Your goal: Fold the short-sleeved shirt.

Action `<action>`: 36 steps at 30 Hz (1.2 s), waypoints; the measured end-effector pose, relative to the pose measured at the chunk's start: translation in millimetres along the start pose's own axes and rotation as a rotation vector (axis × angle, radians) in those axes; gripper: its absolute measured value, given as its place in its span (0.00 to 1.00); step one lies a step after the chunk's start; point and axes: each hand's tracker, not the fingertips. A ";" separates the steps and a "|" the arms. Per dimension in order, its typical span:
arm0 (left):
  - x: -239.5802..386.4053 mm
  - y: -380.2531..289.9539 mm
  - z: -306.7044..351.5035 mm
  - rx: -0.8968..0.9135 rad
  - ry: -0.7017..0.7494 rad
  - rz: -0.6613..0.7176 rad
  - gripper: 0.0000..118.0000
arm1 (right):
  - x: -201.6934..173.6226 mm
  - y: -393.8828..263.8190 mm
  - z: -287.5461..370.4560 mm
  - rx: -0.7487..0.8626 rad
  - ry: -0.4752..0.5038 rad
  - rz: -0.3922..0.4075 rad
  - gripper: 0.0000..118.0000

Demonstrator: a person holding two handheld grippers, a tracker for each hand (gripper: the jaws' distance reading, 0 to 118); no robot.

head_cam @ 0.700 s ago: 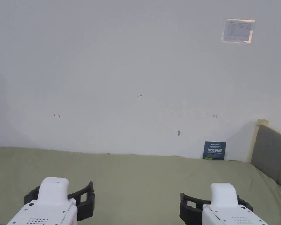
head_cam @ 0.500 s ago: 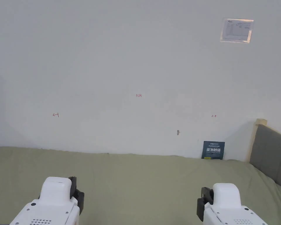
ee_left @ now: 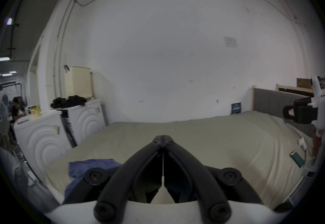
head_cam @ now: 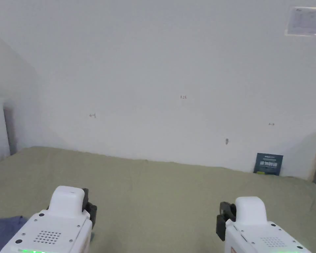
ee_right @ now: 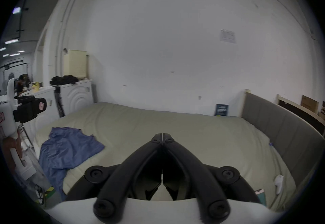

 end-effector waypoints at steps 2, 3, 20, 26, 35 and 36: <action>-24.0 -5.1 10.8 -0.023 0.027 0.003 0.00 | -27.3 -1.8 -7.0 -0.009 0.082 -0.004 0.00; -37.3 -10.7 15.4 -0.037 0.042 -0.003 0.00 | -42.9 -3.3 -10.9 -0.019 0.123 0.000 0.00; -181.1 -157.0 -113.3 -0.807 0.079 0.249 0.00 | -169.2 -76.3 -74.3 -0.191 0.386 0.140 0.00; -188.5 -197.3 -157.4 -0.798 0.194 0.238 0.99 | -166.7 -92.6 -111.2 -0.262 0.375 0.150 0.00; -176.1 -241.0 -228.5 -0.884 0.150 0.183 0.98 | -160.2 -108.0 -140.6 -0.317 0.337 0.147 0.00; -173.3 -250.8 -234.9 -0.897 0.144 0.179 0.98 | -158.7 -108.9 -141.9 -0.325 0.333 0.142 0.00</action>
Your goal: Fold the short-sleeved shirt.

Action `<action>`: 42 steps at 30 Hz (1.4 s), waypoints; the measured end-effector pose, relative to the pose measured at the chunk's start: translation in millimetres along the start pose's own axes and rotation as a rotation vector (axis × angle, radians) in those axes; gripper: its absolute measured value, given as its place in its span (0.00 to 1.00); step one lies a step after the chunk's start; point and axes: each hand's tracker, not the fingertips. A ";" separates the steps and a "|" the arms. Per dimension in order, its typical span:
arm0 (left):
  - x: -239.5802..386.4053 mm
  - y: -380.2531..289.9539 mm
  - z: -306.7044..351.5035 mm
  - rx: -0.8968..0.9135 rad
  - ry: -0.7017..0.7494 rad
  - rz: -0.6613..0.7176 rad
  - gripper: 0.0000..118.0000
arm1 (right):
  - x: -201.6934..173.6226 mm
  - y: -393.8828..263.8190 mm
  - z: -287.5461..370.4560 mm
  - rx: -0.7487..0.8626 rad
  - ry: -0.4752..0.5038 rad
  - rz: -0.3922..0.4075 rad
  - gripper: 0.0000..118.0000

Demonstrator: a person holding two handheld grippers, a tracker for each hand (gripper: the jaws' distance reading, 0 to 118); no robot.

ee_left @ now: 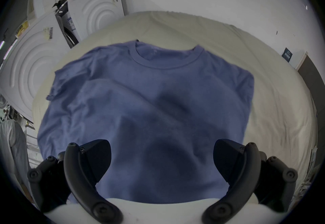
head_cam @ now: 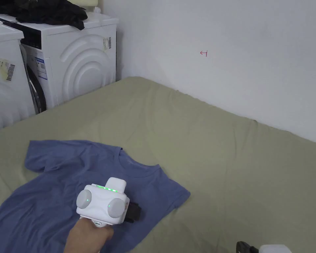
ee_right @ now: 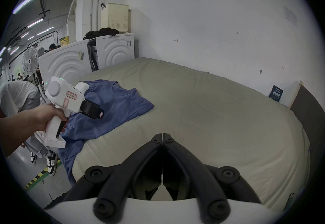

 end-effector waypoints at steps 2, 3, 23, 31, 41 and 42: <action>3.8 -3.5 -14.8 -0.039 0.003 -0.006 0.97 | 4.5 -2.1 -1.8 -0.010 -0.006 -0.010 0.00; 3.5 -6.4 -23.9 -0.056 0.031 -0.020 0.96 | 6.4 -3.4 -2.5 -0.014 -0.015 -0.010 0.00; 12.6 -0.7 48.9 0.258 -0.115 0.089 0.00 | 37.5 -25.6 40.3 -0.003 -0.074 -0.077 0.00; 152.3 43.7 97.9 0.376 -0.339 -0.046 0.00 | 90.5 -53.1 98.5 0.021 -0.191 -0.165 0.00; 397.0 63.7 212.5 0.524 -0.774 -0.250 0.00 | 182.4 -95.3 183.9 0.041 -0.392 -0.279 0.00; 417.9 61.0 216.4 0.517 -0.796 -0.254 0.00 | 190.4 -99.8 190.1 0.041 -0.412 -0.287 0.00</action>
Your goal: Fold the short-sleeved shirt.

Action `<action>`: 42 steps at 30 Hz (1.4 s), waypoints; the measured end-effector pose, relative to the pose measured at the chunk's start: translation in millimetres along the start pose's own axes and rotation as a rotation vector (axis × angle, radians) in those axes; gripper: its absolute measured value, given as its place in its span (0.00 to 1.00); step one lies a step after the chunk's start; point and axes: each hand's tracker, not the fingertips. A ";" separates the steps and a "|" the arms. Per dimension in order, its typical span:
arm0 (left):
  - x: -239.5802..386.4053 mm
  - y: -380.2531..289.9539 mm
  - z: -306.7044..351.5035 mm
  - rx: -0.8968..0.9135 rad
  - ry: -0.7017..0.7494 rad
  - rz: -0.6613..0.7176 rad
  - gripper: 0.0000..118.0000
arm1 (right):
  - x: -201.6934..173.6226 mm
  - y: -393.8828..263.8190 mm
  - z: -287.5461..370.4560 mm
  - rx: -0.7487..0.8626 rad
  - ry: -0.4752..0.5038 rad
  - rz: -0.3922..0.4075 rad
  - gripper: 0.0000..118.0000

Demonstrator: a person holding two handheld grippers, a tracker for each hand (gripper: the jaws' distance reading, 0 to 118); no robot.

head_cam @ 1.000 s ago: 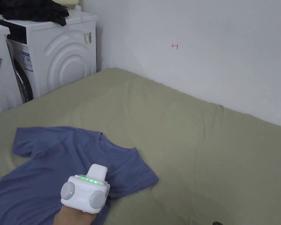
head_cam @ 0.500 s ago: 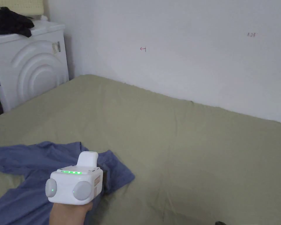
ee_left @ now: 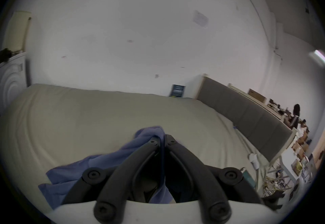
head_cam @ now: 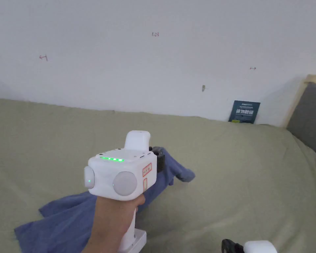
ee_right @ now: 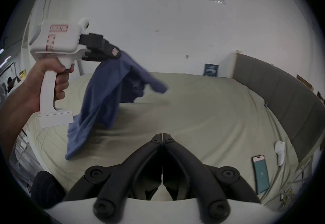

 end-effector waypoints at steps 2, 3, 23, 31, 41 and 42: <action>24.2 -8.1 -25.9 -0.030 -0.037 -0.013 0.00 | 17.9 -4.0 2.9 0.001 -0.030 -0.013 0.00; 33.5 -16.8 -41.3 -0.069 -0.014 -0.010 0.00 | 27.3 -6.2 3.6 -0.002 -0.039 -0.027 0.00; 58.4 -138.5 -41.3 -0.262 0.096 -0.185 0.98 | 60.3 -14.3 14.2 -0.003 -0.085 -0.060 0.00; 25.6 -157.8 142.0 -0.225 0.146 -0.240 0.91 | 0.4 -18.3 31.7 0.034 0.005 -0.025 0.00; -92.3 -183.2 195.0 -0.345 0.309 -0.035 0.00 | -55.1 -32.8 32.4 0.003 0.078 0.009 0.00; -110.2 -180.1 189.2 -0.351 0.342 -0.038 0.00 | -56.6 -33.4 31.8 -0.001 0.081 0.012 0.00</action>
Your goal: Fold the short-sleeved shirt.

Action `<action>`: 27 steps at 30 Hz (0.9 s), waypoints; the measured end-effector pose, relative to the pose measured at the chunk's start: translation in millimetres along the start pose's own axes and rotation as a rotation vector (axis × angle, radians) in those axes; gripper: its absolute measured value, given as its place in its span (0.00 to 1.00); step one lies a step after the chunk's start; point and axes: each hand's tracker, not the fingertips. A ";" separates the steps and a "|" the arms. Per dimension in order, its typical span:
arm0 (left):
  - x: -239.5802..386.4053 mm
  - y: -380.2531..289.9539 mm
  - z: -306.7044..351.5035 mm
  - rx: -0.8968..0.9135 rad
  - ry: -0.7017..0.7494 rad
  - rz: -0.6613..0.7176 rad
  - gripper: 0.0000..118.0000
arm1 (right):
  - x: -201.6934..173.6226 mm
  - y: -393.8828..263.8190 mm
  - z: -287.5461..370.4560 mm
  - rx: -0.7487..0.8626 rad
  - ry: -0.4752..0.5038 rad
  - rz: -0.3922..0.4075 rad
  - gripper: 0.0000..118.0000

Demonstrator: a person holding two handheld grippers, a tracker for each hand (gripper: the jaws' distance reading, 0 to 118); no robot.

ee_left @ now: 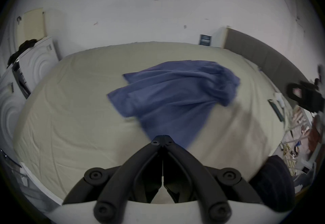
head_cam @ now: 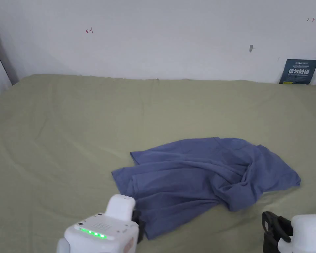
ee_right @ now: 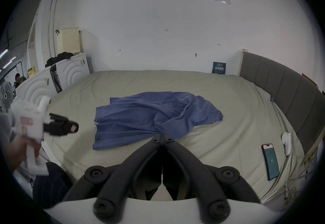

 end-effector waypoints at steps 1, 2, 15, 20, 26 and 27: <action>-12.8 6.6 -11.1 -0.015 0.019 0.001 0.00 | -0.6 -0.6 -0.7 -0.004 0.003 0.002 0.00; -27.9 14.9 -24.7 -0.010 0.027 0.011 0.00 | -0.8 -1.2 -2.2 -0.009 0.003 0.005 0.00; -122.4 82.7 -196.5 -0.176 0.279 -0.086 0.99 | 36.4 -11.2 -50.0 -0.115 -0.102 0.024 0.00; -120.6 88.5 -221.1 -0.201 0.254 -0.053 0.88 | 54.9 -14.1 -56.0 -0.138 -0.136 -0.011 0.00; -96.8 87.3 -196.4 -0.215 0.150 -0.027 0.06 | 76.6 -11.6 -59.7 -0.140 -0.168 -0.063 0.00; -91.4 87.3 -194.6 -0.217 0.146 -0.039 0.00 | 79.9 -10.5 -60.4 -0.140 -0.171 -0.071 0.00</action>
